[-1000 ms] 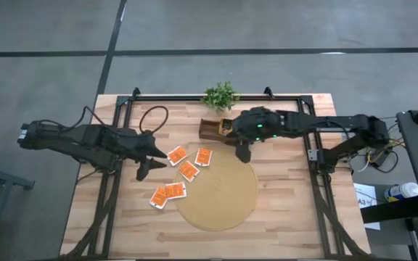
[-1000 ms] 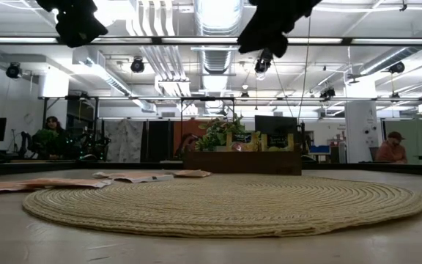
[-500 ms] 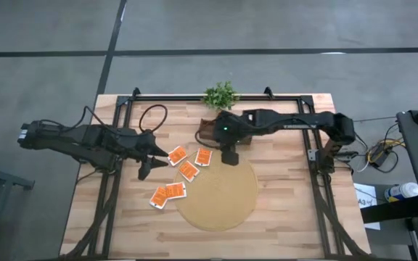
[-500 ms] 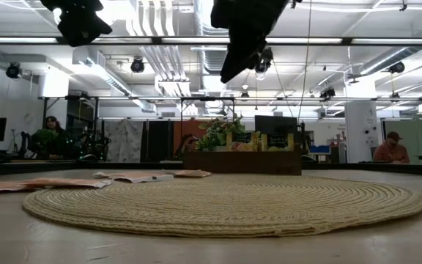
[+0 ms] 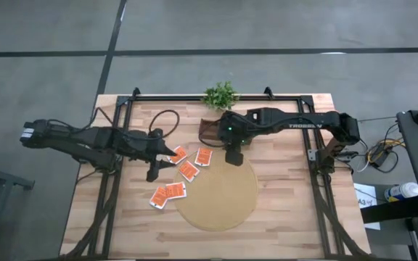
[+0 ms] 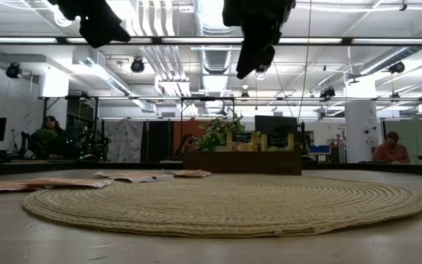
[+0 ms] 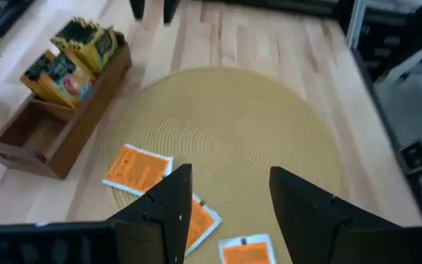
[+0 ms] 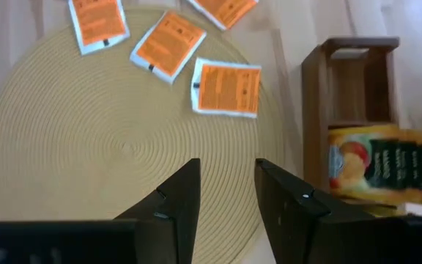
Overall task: Pick & Place Tea
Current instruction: Put the white tea bag into the left section of the wooden organizer
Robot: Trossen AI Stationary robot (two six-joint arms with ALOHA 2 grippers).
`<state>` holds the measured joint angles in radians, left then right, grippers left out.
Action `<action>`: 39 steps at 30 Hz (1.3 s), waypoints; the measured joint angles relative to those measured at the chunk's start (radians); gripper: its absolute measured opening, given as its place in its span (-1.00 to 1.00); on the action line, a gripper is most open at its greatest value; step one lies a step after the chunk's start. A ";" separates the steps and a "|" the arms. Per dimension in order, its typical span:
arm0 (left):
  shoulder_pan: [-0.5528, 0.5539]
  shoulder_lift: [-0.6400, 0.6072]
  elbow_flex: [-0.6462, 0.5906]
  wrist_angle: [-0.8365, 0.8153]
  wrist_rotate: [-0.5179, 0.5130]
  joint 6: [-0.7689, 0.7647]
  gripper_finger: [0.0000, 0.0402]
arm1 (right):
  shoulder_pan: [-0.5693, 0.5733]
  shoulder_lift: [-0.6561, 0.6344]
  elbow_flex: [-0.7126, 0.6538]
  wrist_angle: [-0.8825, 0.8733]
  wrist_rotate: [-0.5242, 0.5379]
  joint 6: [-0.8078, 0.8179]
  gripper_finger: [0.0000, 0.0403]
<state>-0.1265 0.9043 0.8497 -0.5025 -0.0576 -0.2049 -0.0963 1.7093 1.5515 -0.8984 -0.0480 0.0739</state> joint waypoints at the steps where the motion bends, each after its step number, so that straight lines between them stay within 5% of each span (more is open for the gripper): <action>1: 0.000 0.010 0.000 -0.007 0.003 0.011 -0.12 | 0.003 -0.003 -0.001 -0.010 0.001 0.004 -0.38; 39: -0.001 0.379 0.004 -0.038 0.043 0.260 -0.12 | 0.051 -0.039 -0.017 -0.092 0.078 -0.013 -0.38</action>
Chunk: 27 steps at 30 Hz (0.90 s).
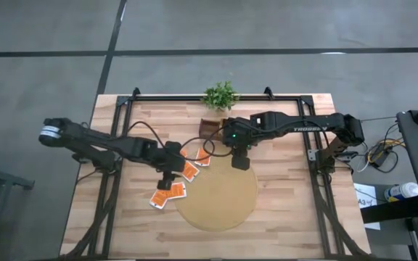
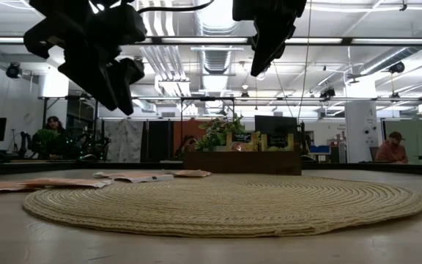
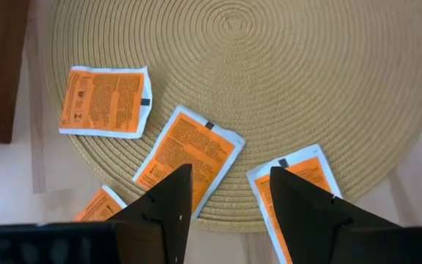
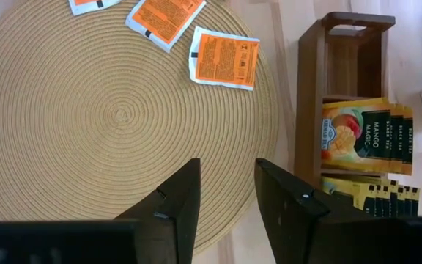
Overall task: Pick & Place Tea
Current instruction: Put the white tea bag into the left section of the wooden organizer
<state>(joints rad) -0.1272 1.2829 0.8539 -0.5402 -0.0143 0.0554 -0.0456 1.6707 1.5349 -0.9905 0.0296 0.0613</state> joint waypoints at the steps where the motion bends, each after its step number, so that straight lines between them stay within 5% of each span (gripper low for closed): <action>1: 0.000 0.004 0.000 0.000 -0.006 0.001 -0.12 | 0.000 0.000 0.000 0.000 0.000 -0.001 -0.38; 17: 0.001 0.021 -0.004 0.006 -0.013 0.080 -0.12 | 0.000 0.000 0.000 0.002 -0.001 -0.002 -0.38; 27: 0.036 0.182 -0.012 0.010 -0.053 0.248 -0.12 | 0.000 0.000 0.000 0.003 -0.002 0.015 -0.38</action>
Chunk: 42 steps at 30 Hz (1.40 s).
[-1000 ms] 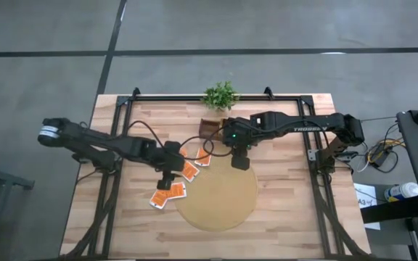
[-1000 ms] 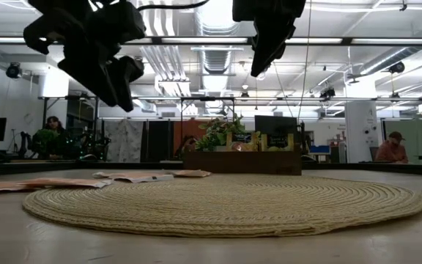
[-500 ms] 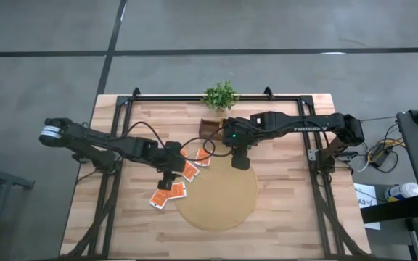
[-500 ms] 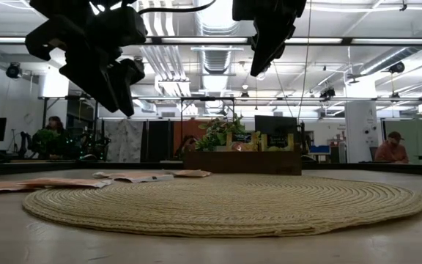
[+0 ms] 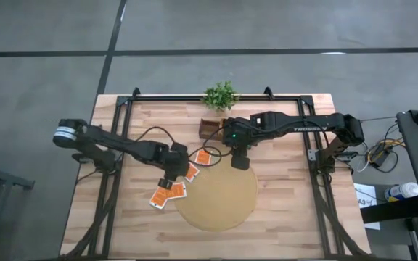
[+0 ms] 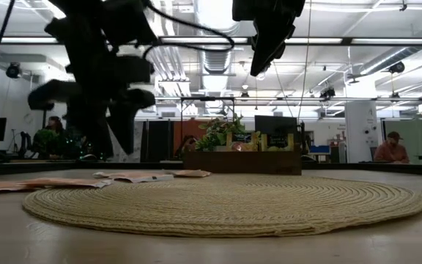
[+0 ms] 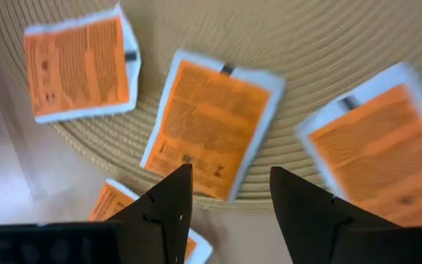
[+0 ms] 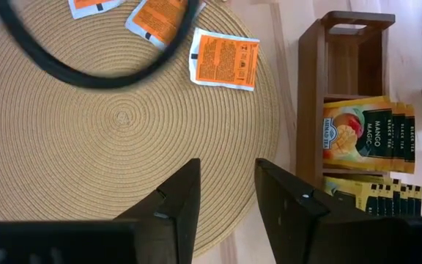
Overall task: Pick & Place Tea
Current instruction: Put the white tea bag into the left section of the wooden organizer
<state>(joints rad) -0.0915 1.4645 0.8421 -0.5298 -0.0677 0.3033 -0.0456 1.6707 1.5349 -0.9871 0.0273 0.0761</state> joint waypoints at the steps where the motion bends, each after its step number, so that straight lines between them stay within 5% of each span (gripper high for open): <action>1: 0.006 0.016 0.000 0.006 -0.012 0.006 -0.12 | 0.000 0.000 0.000 0.000 0.000 0.000 -0.38; 17: 0.060 0.199 0.072 0.027 0.014 0.148 -0.13 | 0.001 0.000 0.000 0.000 0.000 0.026 -0.38; 29: 0.060 0.212 0.094 0.003 0.051 0.150 -0.92 | 0.002 0.000 0.000 0.000 0.001 0.026 -0.38; 42: 0.060 0.105 0.261 -0.155 0.054 0.104 -0.95 | 0.016 -0.030 0.010 0.001 0.002 0.013 -0.38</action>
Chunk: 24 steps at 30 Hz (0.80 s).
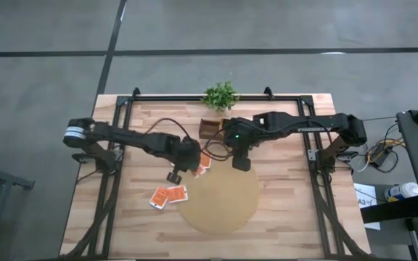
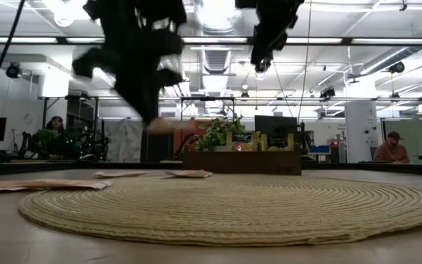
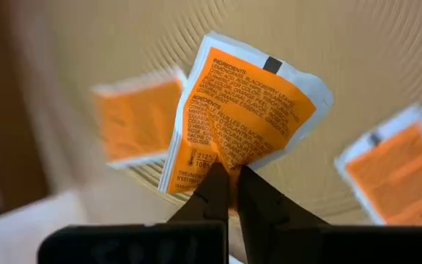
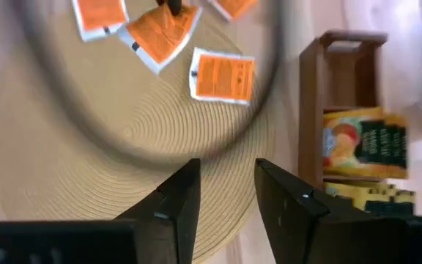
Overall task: Pick & Place Tea
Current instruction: Put the white tea bag into the left section of the wooden organizer
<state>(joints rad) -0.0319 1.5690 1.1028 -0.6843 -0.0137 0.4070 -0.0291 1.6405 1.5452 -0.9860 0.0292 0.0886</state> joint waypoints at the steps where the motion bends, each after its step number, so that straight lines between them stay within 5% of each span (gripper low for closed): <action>1: 0.000 -0.019 0.019 -0.007 -0.001 -0.010 -0.95 | 0.004 -0.012 0.003 0.000 0.001 -0.003 -0.38; 11: 0.054 -0.202 0.235 0.006 0.149 -0.165 -0.96 | 0.017 -0.223 0.042 0.146 0.032 -0.044 -0.38; 24: 0.168 -0.277 0.380 0.392 0.714 -0.504 -0.96 | 0.016 -0.387 0.045 0.533 0.027 -0.159 -0.36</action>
<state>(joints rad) 0.1359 1.2923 1.4830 -0.2923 0.7008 -0.0969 -0.0128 1.2533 1.5903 -0.4531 0.0559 -0.0703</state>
